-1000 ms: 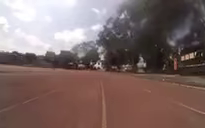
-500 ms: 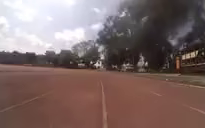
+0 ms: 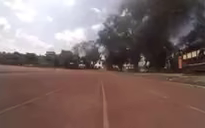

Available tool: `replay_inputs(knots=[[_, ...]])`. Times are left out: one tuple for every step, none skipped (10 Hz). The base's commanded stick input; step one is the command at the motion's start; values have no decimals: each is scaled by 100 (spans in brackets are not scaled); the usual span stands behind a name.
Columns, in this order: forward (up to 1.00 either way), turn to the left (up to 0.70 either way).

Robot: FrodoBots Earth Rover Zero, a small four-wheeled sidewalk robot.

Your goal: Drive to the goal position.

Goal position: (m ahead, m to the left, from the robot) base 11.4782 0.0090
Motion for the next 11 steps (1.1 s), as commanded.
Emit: replay_inputs(knots=[[70,0],[70,0],[70,0],[70,0],[70,0],[70,0],[70,0],[70,0],[70,0],[70,0],[70,0]])
